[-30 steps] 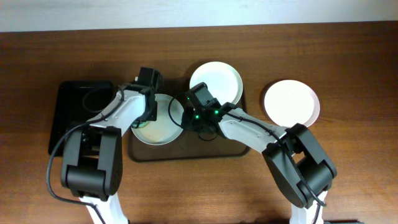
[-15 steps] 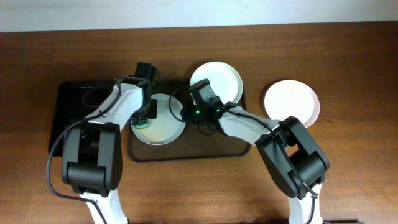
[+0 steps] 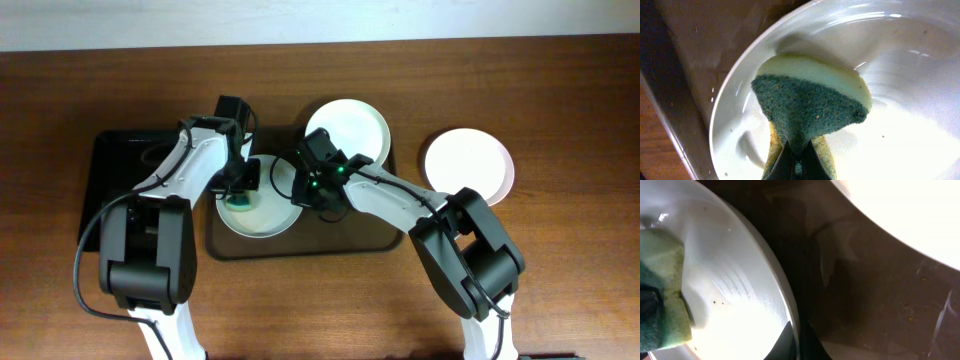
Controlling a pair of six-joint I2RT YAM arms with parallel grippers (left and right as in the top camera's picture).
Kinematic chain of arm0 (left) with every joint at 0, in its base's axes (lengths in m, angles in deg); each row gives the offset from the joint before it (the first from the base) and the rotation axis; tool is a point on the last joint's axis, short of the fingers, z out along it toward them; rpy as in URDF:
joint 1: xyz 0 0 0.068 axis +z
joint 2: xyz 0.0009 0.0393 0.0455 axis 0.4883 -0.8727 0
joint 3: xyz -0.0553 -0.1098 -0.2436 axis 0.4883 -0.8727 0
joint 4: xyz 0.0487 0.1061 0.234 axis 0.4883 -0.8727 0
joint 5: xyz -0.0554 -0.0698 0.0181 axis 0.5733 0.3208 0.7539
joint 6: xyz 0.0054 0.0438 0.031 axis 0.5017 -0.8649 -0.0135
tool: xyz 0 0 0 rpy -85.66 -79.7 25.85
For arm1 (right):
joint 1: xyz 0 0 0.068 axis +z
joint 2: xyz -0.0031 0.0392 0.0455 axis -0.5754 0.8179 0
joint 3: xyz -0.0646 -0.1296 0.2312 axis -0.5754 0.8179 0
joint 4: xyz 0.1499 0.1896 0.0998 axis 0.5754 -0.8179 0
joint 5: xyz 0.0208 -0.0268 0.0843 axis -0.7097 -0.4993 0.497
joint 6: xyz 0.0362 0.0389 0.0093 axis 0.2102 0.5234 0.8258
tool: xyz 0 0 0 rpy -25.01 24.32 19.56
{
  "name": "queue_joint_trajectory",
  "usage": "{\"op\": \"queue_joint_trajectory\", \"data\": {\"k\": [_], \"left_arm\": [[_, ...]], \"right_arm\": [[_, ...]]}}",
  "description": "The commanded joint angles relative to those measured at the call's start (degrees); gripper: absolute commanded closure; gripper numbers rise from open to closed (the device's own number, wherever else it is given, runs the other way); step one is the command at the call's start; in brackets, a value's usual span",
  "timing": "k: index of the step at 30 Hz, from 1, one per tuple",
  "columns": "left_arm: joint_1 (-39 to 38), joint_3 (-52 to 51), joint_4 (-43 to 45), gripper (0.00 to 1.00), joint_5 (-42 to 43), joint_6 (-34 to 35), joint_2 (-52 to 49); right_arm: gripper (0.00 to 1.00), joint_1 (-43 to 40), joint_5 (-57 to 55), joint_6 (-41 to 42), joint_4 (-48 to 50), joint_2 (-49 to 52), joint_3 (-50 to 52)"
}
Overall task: Clean dirty plates on tray and stack at the side
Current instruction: 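Scrub pale blue plate with sponge in left gripper while right holds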
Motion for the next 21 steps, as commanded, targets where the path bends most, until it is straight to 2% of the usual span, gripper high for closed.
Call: {"op": "queue_joint_trajectory", "data": {"k": [1, 5, 9, 11, 13, 14, 18, 21], "left_arm": [[0.8, 3.3, 1.9, 0.99, -8.0, -1.4, -1.1], [0.5, 1.3, 8.0, 0.99, -9.2, -1.4, -1.1], [0.5, -7.3, 7.6, 0.99, -6.8, -1.4, -1.1], [0.5, -9.9, 6.8, 0.99, -0.8, -1.4, -1.1], [0.6, -9.5, 6.1, 0.99, 17.2, -5.9, -1.1], [0.6, -8.9, 5.9, 0.99, 22.7, -6.8, -1.1], [3.1, -4.9, 2.5, 1.00, 25.8, -7.2, -1.1], [6.6, 5.2, -2.3, 1.00, 29.3, -7.2, -1.1]], "right_arm": [[0.96, -0.5, -1.9, -0.5, -1.2, 2.6, 0.3], [0.96, -0.5, -1.9, -0.8, -1.0, 2.6, 0.3], [0.96, -0.5, -1.9, -0.8, -0.7, 2.6, 0.3], [0.96, -0.5, -1.8, -0.8, -0.7, 2.6, 0.3], [0.96, -0.5, -1.8, -0.8, -0.8, 2.6, 0.3], [0.96, -0.5, -1.8, -1.0, -0.8, 2.6, 0.3], [0.96, -0.5, -1.6, -1.0, -0.8, 2.6, 0.3], [0.96, -0.5, -1.1, -1.4, -0.8, 2.6, 0.3]]}}
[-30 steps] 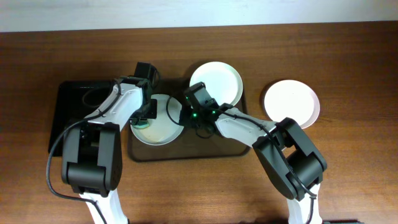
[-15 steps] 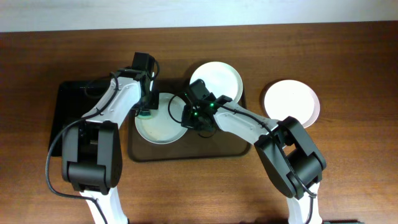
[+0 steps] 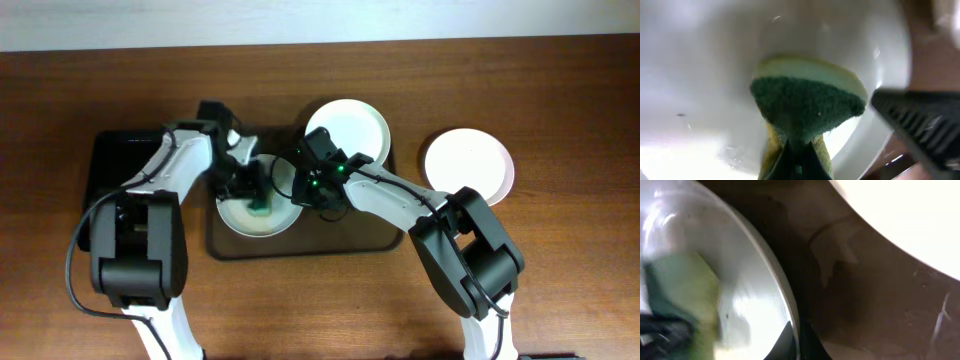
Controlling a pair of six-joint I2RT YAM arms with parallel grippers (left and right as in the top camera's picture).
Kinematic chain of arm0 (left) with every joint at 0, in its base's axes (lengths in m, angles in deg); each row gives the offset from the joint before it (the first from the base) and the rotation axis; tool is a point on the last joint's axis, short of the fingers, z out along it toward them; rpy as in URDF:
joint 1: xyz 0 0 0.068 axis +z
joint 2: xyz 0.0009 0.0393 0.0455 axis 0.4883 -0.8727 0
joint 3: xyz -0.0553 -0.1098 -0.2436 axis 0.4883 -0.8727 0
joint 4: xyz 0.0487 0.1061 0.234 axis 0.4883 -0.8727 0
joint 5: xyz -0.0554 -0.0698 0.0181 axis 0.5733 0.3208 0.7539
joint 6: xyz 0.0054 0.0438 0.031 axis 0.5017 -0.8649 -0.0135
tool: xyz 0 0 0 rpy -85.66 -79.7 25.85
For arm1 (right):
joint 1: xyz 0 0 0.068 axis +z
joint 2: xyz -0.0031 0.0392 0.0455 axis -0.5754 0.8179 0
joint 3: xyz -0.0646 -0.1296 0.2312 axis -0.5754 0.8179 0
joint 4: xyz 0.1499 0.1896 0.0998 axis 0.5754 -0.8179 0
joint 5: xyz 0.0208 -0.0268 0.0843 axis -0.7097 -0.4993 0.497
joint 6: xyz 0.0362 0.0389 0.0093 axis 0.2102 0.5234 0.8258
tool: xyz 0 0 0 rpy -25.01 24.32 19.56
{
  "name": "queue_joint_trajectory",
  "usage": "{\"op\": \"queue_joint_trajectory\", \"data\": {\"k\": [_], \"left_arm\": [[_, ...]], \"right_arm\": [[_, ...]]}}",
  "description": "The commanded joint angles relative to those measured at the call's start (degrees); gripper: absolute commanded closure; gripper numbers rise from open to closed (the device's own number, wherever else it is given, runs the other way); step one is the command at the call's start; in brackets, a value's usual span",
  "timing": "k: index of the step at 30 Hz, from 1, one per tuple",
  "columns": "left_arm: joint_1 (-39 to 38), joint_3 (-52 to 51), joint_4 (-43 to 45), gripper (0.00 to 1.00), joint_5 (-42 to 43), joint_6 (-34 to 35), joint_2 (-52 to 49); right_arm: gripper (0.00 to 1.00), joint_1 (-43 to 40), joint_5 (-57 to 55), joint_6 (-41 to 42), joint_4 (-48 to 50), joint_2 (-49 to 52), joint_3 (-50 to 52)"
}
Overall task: Clean dirty plates on tray and stack at the side
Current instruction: 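Scrub pale blue plate with sponge in left gripper while right holds, then lift pale blue plate with right gripper and carry it to pink plate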
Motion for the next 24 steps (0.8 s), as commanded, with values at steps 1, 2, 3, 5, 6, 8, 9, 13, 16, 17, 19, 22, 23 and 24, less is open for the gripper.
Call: {"op": "queue_joint_trajectory", "data": {"k": [1, 2, 3, 5, 6, 8, 9, 13, 16, 17, 19, 22, 23, 24], "left_arm": [[2.9, 11.4, -5.6, 0.99, 4.1, -1.1, -0.5], [3.9, 15.4, -7.4, 0.99, 4.1, -1.1, -0.5], [4.8, 17.5, -7.6, 0.99, 4.1, -1.1, -0.5], [6.4, 18.0, -7.2, 0.99, 3.5, -1.1, -0.5], [7.1, 18.0, -7.2, 0.99, 1.6, -1.1, -0.5], [7.4, 18.0, -7.3, 0.99, -0.3, -1.1, -0.5], [7.4, 18.0, -7.3, 0.99, -1.4, -1.1, -0.5], [7.3, 17.1, -7.1, 0.99, -3.6, -1.1, -0.5], [7.0, 15.4, -6.8, 0.99, -4.1, -1.1, -0.5], [7.0, 15.3, -6.8, 0.99, -4.3, -1.1, -0.5], [7.0, 15.3, -6.7, 0.99, -4.3, -1.1, -0.5], [6.6, 15.3, -6.7, 0.99, -4.3, -1.1, -0.5], [6.6, 15.3, -6.7, 0.99, -4.3, -1.1, -0.5], [6.6, 15.3, -6.7, 0.99, -4.3, -1.1, -0.5]], "right_arm": [[0.96, -0.6, -0.4, -1.5, -0.9, 2.3, 0.3], [0.96, -1.3, 1.2, -2.8, -2.0, 2.3, -0.7], [0.96, -2.2, 1.1, -4.5, -5.8, 2.3, -3.0], [0.96, -2.6, -0.4, -9.2, -14.0, 2.2, -7.9], [0.96, -2.3, -2.6, -11.0, -18.2, 2.0, -10.2], [0.96, -0.5, -11.9, -13.6, -26.8, 0.6, -13.7], [0.96, 0.3, -16.2, -14.3, -29.5, -0.8, -14.2], [0.96, 2.2, -23.3, -14.8, -35.6, -4.2, -14.2], [0.96, 2.5, -29.8, -14.8, -38.5, -6.7, -14.2], [0.96, 2.9, -33.1, -14.8, -39.5, -8.3, -14.2], [0.96, 4.0, -38.0, -14.8, -40.1, -11.1, -14.2], [0.96, 8.1, -50.4, -14.8, -40.1, -15.4, -14.2], [0.96, 10.1, -55.7, -14.8, -40.1, -15.7, -14.2], [0.96, 11.6, -58.9, -14.8, -40.1, -15.7, -14.2]]}}
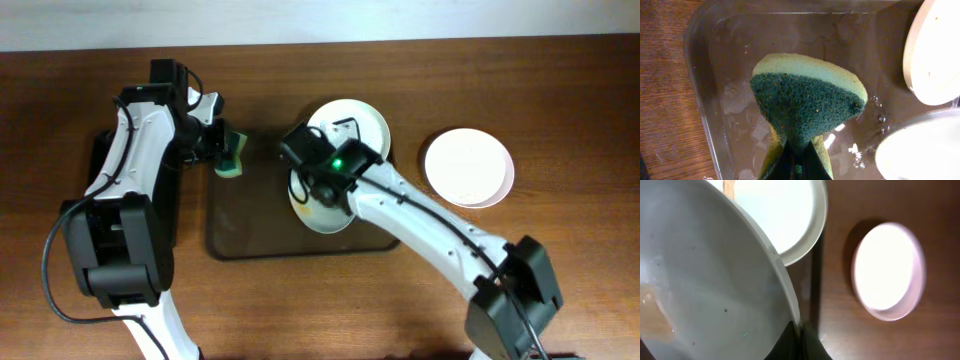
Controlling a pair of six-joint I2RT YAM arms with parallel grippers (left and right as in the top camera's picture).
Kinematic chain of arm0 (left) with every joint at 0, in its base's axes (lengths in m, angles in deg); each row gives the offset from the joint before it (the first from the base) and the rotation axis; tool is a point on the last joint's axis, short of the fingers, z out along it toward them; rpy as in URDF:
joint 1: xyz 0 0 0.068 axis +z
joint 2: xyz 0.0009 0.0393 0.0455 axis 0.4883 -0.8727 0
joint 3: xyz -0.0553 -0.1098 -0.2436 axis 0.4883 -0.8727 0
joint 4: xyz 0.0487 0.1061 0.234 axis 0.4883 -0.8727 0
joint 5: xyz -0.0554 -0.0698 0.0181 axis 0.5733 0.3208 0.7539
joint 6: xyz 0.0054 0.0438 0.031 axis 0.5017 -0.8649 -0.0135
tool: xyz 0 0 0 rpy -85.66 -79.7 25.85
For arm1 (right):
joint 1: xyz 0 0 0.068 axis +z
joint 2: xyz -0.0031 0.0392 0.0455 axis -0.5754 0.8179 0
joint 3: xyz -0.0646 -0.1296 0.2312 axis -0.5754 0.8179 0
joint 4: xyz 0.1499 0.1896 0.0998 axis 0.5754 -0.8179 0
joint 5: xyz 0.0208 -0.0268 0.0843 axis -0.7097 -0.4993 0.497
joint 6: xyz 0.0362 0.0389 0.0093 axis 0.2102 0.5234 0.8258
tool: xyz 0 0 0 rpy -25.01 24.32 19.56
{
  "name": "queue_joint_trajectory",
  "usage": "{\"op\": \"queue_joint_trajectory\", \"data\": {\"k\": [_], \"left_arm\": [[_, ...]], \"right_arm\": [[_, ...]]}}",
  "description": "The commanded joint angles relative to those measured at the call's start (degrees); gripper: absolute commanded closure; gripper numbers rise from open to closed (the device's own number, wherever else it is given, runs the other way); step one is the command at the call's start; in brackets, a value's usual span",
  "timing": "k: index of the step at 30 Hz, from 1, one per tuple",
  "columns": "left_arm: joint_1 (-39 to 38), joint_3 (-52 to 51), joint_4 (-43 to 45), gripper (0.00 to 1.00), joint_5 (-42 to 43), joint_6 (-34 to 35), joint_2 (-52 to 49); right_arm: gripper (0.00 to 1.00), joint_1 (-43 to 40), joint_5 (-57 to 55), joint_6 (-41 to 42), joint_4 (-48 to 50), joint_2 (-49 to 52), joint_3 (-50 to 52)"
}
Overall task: Clean dirty plates on tray and stack at the side
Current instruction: 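Lift pale blue plate with right gripper and carry it to pink plate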
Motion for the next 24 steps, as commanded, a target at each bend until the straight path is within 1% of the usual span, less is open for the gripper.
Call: {"op": "queue_joint_trajectory", "data": {"k": [1, 3, 4, 5, 8, 10, 13, 14, 15, 16, 17, 19, 20, 22, 24], "left_arm": [[-0.4, -0.4, 0.1, 0.99, 0.0, -0.9, 0.2], [-1.2, -0.4, 0.2, 0.99, 0.0, -0.9, 0.2], [-1.8, -0.4, 0.2, 0.99, 0.0, -0.9, 0.2], [-1.7, -0.4, 0.2, 0.99, 0.0, -0.9, 0.2], [-1.9, -0.4, 0.1, 0.99, -0.6, -0.9, 0.2], [-2.1, -0.4, 0.2, 0.99, -0.6, -0.9, 0.2], [-2.0, -0.4, 0.1, 1.00, -0.6, -0.9, 0.2], [-2.0, -0.4, 0.2, 0.99, -0.6, -0.9, 0.2], [-2.0, -0.4, 0.2, 0.99, -0.6, -0.9, 0.2], [-2.0, -0.4, 0.2, 0.99, -0.6, -0.9, 0.2], [-2.0, -0.4, 0.2, 1.00, -0.6, -0.9, 0.2], [-2.0, -0.4, 0.1, 0.99, -0.6, -0.9, 0.2], [-2.0, -0.4, 0.1, 0.99, -0.6, -0.9, 0.2], [-2.0, -0.4, 0.1, 1.00, -0.6, -0.9, 0.2], [-2.0, -0.4, 0.1, 0.99, -0.6, -0.9, 0.2]], "right_arm": [[0.96, 4.3, -14.2, 0.3, 0.0, -1.9, -1.0], [0.96, 7.5, -21.8, 0.5, 0.0, -1.9, -1.0], [0.96, 10.6, -30.6, 0.5, 0.0, -1.9, -1.0], [0.96, 11.8, -34.8, 0.9, 0.0, -1.9, -1.0], [0.96, 15.8, -48.2, 4.9, 0.0, -1.9, -1.0], [0.96, 17.9, -51.9, 5.7, 0.0, -1.9, -1.0], [0.96, 17.8, -51.5, 8.3, 0.0, -1.9, -1.0], [0.96, 17.8, -49.3, 8.3, 0.0, -1.9, -1.0], [0.96, 17.6, -44.2, 8.6, 0.0, -1.9, -1.0], [0.96, 16.9, -36.5, 10.8, 0.0, -1.9, -1.0], [0.96, 14.9, -24.4, 13.1, 0.7, -1.8, -1.0], [0.96, 8.8, -0.5, 13.0, 4.5, -0.7, -0.9], [0.96, 6.0, 7.9, 13.0, 5.7, 0.6, -0.9], [0.96, 3.8, 13.5, 13.0, 6.1, 2.8, -0.9], [0.96, 2.4, 19.2, 12.6, 6.5, 7.0, -0.9]]}}
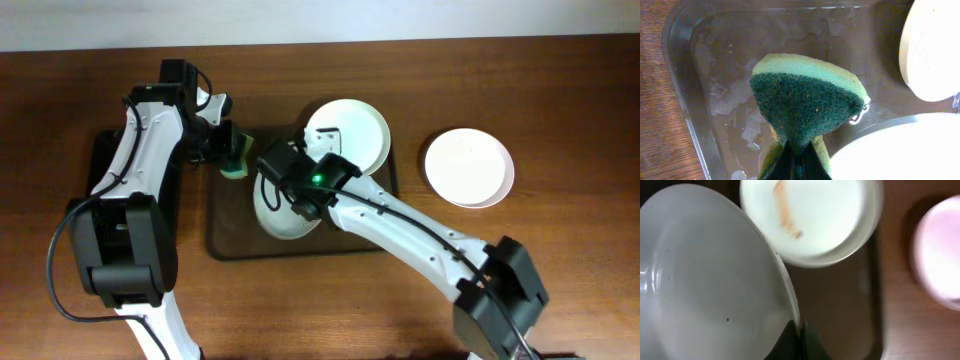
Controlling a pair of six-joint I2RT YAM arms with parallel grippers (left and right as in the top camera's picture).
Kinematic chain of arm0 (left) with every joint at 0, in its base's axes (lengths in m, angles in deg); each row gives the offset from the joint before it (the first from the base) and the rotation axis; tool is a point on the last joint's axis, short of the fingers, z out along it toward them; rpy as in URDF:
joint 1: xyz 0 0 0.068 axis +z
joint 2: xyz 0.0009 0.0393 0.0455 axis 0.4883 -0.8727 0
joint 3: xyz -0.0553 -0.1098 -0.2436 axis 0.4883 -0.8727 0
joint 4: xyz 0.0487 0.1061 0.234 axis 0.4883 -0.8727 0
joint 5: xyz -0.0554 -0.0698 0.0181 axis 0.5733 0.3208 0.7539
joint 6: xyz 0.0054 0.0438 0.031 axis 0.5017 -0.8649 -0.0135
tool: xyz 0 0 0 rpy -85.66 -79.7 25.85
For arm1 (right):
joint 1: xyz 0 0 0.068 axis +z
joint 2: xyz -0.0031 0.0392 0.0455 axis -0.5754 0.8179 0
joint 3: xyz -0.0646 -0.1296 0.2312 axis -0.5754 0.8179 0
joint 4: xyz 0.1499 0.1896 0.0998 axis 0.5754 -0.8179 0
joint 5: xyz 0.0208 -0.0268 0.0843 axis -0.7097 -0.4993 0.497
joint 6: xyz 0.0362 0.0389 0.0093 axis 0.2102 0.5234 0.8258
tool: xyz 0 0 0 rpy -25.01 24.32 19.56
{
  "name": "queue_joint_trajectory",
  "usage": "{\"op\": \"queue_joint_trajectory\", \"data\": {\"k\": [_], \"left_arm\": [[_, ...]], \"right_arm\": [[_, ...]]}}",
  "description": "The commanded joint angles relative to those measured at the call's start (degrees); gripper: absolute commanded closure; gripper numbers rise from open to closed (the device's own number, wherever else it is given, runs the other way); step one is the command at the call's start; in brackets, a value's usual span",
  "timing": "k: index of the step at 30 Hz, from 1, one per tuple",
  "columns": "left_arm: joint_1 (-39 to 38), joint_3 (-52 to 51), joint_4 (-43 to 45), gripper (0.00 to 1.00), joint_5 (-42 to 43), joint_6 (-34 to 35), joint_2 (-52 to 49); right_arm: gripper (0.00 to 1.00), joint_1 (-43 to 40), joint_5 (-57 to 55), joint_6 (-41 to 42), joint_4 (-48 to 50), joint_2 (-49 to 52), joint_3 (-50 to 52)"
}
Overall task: Clean dirty plates on tray and stack at the side
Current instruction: 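Lift pale blue plate with right gripper and carry it to pink plate, then set pale blue plate onto pink plate and open right gripper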
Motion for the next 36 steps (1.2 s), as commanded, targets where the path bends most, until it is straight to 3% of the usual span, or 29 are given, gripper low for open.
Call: {"op": "queue_joint_trajectory", "data": {"k": [1, 5, 8, 11, 14, 16, 19, 23, 27, 28, 29, 30, 32, 36], "left_arm": [[-0.2, -0.3, 0.1, 0.99, 0.0, -0.9, 0.2], [-0.2, -0.3, 0.1, 0.99, 0.0, -0.9, 0.2], [-0.2, -0.3, 0.1, 0.99, 0.0, -0.9, 0.2], [-0.2, -0.3, 0.1, 0.99, 0.0, -0.9, 0.2], [-0.2, -0.3, 0.1, 0.99, 0.0, -0.9, 0.2], [-0.2, -0.3, 0.1, 0.99, 0.0, -0.9, 0.2], [-0.2, -0.3, 0.1, 0.99, 0.0, -0.9, 0.2], [-0.2, -0.3, 0.1, 0.99, 0.0, -0.9, 0.2], [-0.2, -0.3, 0.1, 0.99, 0.0, -0.9, 0.2], [-0.2, -0.3, 0.1, 0.99, 0.0, -0.9, 0.2], [-0.2, -0.3, 0.1, 0.99, 0.0, -0.9, 0.2], [-0.2, -0.3, 0.1, 0.99, 0.0, -0.9, 0.2], [-0.2, -0.3, 0.1, 0.99, 0.0, -0.9, 0.2], [-0.2, -0.3, 0.3, 0.99, 0.0, -0.9, 0.2]], "right_arm": [[0.96, -0.7, 10.6, -0.2, 1.1, 5.0, -0.9], [0.96, -1.0, 13.6, -6.1, 2.7, 5.0, -0.9], [0.96, -5.8, 10.1, -6.1, -3.4, -4.1, -1.0], [0.96, -15.4, 3.7, -7.3, -9.2, -16.3, -1.0], [0.96, -36.0, -2.8, -7.1, -15.6, -24.9, -1.0], [0.96, -47.7, -2.8, -7.1, -13.9, -23.1, 1.6], [0.96, -56.8, 0.2, -7.5, -6.2, -18.4, 9.1], [0.96, -58.1, 4.5, -8.8, 5.0, -11.1, 15.3], [0.96, -58.1, 11.0, -9.0, 6.3, -3.5, 15.7], [0.93, -58.1, 13.3, -10.6, 6.2, -2.5, 15.7], [0.84, -58.0, 14.4, -10.6, 6.0, -2.3, 15.7], [0.64, -58.0, 15.8, -12.3, 5.9, -2.4, 15.6], [0.45, -58.0, 20.0, -17.2, 4.2, -2.8, 14.0], [0.43, -56.0, 37.4, -22.3, -5.7, -5.5, -3.1]]}}
